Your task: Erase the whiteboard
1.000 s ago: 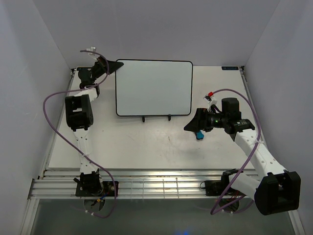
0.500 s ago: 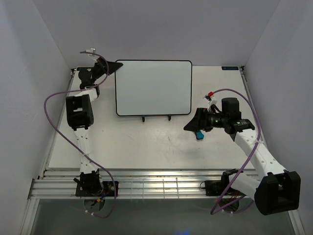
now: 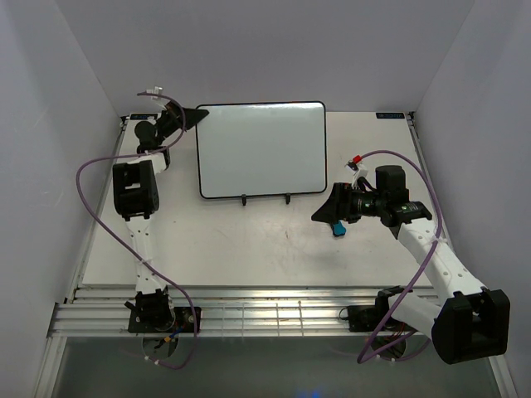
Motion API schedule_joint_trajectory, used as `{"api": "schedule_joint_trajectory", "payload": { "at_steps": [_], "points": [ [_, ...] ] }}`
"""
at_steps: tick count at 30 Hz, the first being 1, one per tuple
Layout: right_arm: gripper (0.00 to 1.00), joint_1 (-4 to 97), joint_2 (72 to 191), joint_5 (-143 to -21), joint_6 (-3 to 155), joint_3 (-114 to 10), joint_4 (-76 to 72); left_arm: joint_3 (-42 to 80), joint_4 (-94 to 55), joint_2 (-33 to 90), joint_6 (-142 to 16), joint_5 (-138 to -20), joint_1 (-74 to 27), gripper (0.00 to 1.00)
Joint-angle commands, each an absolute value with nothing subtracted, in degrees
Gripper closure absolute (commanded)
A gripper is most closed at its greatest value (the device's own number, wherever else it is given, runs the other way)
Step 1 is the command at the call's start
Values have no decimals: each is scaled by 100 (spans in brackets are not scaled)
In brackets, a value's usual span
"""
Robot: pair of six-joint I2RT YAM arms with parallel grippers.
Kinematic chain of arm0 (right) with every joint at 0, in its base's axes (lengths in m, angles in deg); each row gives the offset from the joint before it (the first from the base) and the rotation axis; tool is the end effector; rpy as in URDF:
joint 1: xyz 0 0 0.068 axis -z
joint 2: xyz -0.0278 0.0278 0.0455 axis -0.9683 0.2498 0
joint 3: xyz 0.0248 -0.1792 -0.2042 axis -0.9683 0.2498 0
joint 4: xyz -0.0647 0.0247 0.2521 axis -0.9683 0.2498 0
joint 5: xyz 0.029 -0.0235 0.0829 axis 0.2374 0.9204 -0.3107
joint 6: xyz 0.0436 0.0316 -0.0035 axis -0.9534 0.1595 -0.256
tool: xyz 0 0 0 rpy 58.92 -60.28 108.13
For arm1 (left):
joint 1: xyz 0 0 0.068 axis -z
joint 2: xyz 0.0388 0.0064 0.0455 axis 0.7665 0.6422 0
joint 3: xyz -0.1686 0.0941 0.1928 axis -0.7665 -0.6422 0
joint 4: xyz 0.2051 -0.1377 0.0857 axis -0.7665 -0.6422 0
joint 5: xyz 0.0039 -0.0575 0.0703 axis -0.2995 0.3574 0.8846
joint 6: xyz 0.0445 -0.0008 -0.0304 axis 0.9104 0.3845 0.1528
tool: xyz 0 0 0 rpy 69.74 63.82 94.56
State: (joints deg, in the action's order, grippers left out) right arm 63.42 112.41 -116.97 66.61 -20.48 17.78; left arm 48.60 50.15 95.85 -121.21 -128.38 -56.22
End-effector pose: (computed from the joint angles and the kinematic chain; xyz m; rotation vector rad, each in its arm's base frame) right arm 0.2158 0.0709 0.2683 -0.3437 2.2145 1.0950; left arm 0.5344 0.0276 0.2047 0.1477 1.4361 -1.4491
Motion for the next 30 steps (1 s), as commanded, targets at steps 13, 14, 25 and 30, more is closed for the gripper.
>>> {"api": "schedule_joint_trajectory", "payload": {
  "at_steps": [13,14,25,30],
  "points": [
    [10,6297,11060,-11824,6625,-2110,1571,3382,7535,8678,-9993,-13125,-5751,82],
    [10,6297,11060,-11824,6625,-2109,1571,3382,7544,8634,-9993,-13125,-5751,79],
    [10,6288,11060,-11850,6634,-2136,1544,3162,7544,8493,-9931,-13090,-5795,50],
    [10,6279,11121,-11876,6643,-2136,1500,3179,7544,8449,-9940,-13090,-5813,18]
  ]
}}
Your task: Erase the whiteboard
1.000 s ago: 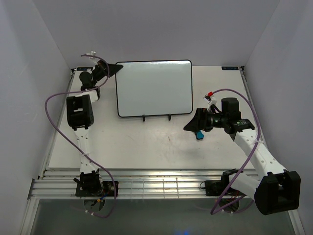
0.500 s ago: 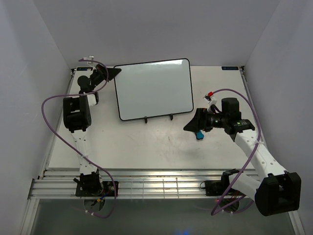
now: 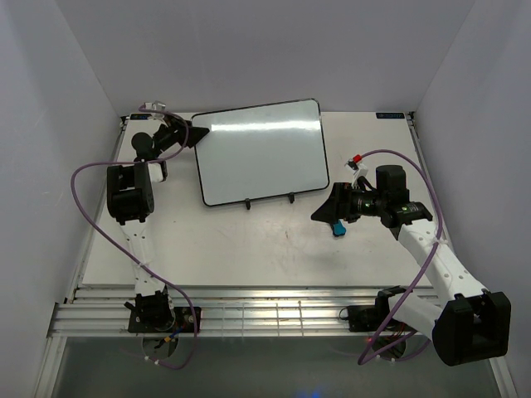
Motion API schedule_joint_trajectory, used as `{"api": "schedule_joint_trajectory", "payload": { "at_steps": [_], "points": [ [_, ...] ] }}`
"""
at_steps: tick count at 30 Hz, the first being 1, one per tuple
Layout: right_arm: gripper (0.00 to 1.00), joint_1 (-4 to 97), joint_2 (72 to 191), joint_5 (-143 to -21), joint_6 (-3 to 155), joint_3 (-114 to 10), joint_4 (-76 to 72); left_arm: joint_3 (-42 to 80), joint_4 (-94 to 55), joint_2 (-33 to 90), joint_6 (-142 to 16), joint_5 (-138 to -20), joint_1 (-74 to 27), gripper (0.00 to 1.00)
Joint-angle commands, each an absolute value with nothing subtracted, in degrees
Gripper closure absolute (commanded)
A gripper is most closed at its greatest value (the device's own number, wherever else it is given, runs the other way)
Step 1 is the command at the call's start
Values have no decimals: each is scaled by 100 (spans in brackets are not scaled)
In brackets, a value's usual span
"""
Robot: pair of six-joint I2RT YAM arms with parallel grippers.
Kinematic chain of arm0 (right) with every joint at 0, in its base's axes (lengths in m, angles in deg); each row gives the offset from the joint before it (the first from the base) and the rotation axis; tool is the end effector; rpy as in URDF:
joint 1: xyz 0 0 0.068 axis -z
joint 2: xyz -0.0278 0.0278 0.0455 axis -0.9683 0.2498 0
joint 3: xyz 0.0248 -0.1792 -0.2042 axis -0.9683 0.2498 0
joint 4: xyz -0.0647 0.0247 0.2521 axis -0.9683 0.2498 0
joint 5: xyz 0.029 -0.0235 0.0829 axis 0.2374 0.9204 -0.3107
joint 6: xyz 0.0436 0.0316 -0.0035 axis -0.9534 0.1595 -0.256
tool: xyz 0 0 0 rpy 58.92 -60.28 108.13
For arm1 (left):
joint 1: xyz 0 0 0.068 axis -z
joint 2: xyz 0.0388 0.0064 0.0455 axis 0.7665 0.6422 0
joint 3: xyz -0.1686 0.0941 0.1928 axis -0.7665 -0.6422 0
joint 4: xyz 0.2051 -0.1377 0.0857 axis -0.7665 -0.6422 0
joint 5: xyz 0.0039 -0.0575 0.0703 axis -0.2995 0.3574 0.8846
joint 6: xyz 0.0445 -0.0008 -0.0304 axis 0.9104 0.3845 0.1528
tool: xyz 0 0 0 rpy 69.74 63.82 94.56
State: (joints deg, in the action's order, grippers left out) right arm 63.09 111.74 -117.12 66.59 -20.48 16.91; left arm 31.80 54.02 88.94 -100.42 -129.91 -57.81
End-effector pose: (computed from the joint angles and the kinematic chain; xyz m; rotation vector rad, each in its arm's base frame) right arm 0.2144 0.0720 0.2720 -0.3615 2.1878 1.0967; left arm 0.4936 0.0365 0.1831 0.3274 1.4206 -1.1815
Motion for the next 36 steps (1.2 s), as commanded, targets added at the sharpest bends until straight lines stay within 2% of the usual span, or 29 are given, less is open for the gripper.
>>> {"api": "schedule_joint_trajectory", "payload": {
  "at_steps": [1,2,12,20,23,25,29,30,33,36],
  "points": [
    [10,6279,11130,-11894,6643,-2136,1492,3179,7535,8431,-9949,-13090,-5813,13],
    [10,6279,11130,-11894,6643,-2136,1483,3188,7535,8431,-9957,-13072,-5813,2],
    [10,6288,11121,-11710,6748,-2188,1614,2636,7491,8063,-10247,-12589,-6155,2],
    [10,6279,10964,-10234,6907,-2461,2045,1467,6596,6904,-10108,-11675,-6393,2],
    [10,6279,10884,-9689,6968,-2680,2299,1272,4974,6071,-9626,-11342,-6376,2],
    [10,6279,10840,-9094,7012,-2821,2553,1211,3287,5551,-8897,-10886,-6279,2],
    [10,6270,10683,-8151,7153,-3321,2959,1412,641,4311,-7815,-9603,-5928,2],
    [10,6270,10647,-8002,7170,-3392,3003,1500,-426,3909,-7683,-9017,-5762,2],
    [10,6270,10471,-7475,7153,-3656,3161,1781,-2195,3222,-7435,-8181,-5428,2],
    [10,6270,10278,-7464,7144,-3797,3162,1336,-2896,2598,-7540,-7538,-5181,2]
  ]
}}
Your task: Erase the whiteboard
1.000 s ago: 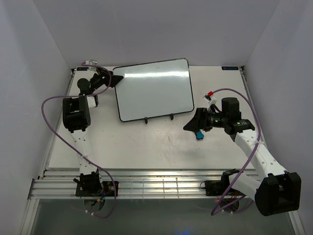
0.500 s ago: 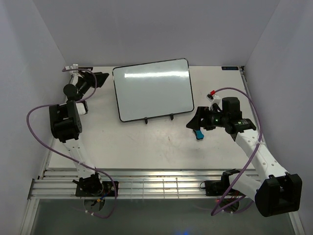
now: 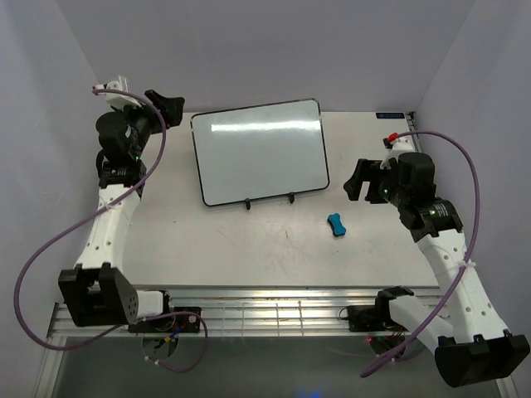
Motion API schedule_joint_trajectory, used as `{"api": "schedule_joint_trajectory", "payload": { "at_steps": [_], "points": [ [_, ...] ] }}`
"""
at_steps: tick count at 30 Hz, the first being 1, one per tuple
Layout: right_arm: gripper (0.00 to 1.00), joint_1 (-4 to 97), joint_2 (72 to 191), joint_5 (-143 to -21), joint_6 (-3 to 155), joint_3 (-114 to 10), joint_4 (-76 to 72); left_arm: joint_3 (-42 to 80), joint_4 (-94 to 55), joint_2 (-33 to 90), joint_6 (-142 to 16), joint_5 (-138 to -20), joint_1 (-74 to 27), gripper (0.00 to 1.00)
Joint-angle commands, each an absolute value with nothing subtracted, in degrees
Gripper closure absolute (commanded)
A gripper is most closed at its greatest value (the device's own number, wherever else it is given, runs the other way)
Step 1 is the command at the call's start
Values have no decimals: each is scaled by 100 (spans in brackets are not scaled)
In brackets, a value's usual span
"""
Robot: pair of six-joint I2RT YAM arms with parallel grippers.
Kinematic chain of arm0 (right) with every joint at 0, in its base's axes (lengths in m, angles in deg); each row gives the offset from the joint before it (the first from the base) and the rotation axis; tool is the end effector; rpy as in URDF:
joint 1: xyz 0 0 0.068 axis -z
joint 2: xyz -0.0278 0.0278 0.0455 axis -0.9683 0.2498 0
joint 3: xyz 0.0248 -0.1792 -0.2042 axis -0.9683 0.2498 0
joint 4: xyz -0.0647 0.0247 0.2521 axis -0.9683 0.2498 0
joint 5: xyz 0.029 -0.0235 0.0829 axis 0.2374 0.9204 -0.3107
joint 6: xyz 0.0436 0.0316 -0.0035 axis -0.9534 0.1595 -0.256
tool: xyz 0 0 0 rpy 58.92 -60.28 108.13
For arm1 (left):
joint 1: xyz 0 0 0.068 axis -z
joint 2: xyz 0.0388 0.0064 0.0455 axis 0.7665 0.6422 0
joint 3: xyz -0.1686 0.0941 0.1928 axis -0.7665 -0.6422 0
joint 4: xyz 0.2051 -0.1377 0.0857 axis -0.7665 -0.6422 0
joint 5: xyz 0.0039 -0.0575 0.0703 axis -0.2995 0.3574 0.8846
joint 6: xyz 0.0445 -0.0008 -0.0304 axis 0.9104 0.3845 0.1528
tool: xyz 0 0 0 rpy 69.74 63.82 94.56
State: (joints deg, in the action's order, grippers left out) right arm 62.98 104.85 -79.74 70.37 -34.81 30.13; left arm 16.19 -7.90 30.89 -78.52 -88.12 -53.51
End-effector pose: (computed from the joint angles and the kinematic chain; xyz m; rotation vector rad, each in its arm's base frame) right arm 0.1959 0.0470 0.3545 -0.0624 2.0809 0.3632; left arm 0.3230 0.0089 0.4040 -0.1562 1.5012 -0.5575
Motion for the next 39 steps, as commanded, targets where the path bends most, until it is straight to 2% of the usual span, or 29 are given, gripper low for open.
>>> {"api": "schedule_joint_trajectory", "payload": {
  "at_steps": [1,8,15,18,26,34,39],
  "points": [
    [10,6270,10251,-7464,7161,-3832,3161,1142,-2985,2125,-7506,-7439,-5145,2],
    [10,6279,9970,-7464,7214,-4026,3513,17,-4363,-2,-7014,-6893,-5092,2],
    [10,6279,9610,-7087,7478,-3859,3917,-335,-5770,-1280,-6942,-6945,-5092,2],
    [10,6288,9504,-6745,7548,-3797,4119,-407,-5947,-1779,-7214,-6885,-4890,2],
    [10,6279,9083,-6559,7627,-3973,4479,260,-6193,-1483,-6724,-7482,-4750,2],
    [10,6279,8582,-6427,7645,-3674,4532,86,-6282,-1465,-6600,-6762,-4372,2],
    [10,6279,8371,-6217,7663,-3560,4436,121,-6246,-1563,-6662,-6779,-4328,2]
  ]
}}
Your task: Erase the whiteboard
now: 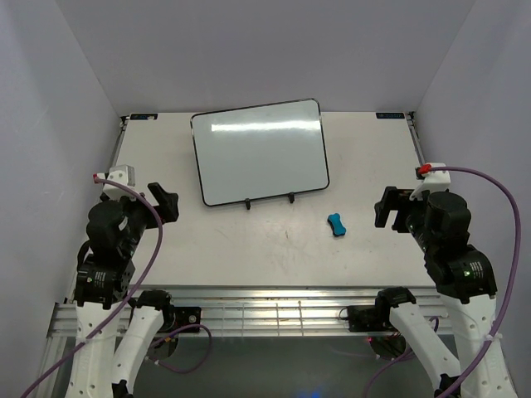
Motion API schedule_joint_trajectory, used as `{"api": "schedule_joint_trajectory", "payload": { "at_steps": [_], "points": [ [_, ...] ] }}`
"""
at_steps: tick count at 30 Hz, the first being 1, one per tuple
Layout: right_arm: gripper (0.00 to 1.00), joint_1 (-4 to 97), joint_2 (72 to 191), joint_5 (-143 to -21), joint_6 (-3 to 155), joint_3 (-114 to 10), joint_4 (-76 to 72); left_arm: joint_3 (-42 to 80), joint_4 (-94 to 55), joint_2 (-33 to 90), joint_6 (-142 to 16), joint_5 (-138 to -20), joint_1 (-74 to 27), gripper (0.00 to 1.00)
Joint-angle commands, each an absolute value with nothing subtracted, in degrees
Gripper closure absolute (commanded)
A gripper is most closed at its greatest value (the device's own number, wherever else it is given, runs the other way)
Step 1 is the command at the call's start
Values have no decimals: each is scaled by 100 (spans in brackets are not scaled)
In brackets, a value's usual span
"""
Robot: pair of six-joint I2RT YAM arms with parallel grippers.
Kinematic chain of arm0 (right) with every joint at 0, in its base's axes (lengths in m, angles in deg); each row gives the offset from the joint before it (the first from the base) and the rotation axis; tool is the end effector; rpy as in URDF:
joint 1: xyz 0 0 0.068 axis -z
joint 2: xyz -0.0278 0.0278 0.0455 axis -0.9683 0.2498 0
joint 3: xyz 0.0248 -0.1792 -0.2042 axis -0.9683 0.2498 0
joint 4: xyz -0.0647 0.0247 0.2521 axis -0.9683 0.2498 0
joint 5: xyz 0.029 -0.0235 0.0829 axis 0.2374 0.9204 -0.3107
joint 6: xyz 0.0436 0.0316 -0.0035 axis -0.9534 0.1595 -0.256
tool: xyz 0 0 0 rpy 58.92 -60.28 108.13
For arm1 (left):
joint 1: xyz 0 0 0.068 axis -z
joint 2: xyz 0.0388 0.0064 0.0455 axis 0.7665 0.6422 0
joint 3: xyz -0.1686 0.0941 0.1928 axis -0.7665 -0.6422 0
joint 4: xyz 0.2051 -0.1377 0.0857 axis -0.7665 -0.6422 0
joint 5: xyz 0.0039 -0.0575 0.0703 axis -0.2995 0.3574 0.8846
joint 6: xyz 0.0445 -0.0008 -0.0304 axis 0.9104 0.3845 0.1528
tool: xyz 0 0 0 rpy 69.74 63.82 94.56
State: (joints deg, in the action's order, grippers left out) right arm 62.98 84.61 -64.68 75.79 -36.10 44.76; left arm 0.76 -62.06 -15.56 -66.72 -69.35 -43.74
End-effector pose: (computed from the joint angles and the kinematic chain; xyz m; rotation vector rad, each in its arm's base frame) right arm 0.0955 0.0150 0.3823 0.0165 1.9385 0.0615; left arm 0.1018 -0.0104 0.3660 -0.1694 1.8831 -0.2354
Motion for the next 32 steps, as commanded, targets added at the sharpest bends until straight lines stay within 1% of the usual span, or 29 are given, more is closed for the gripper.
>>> {"api": "schedule_joint_trajectory", "payload": {
  "at_steps": [1,16,32],
  "points": [
    [10,6279,8353,-6199,7663,-3568,4427,130,-6246,-1536,-6662,-6762,-4319,2],
    [10,6279,8300,-6102,7680,-3498,4427,165,-6247,-1615,-7022,-6067,-4205,2],
    [10,6279,8344,-6085,7689,-3516,4445,68,-6194,-1667,-6925,-6041,-4125,2]
  ]
}}
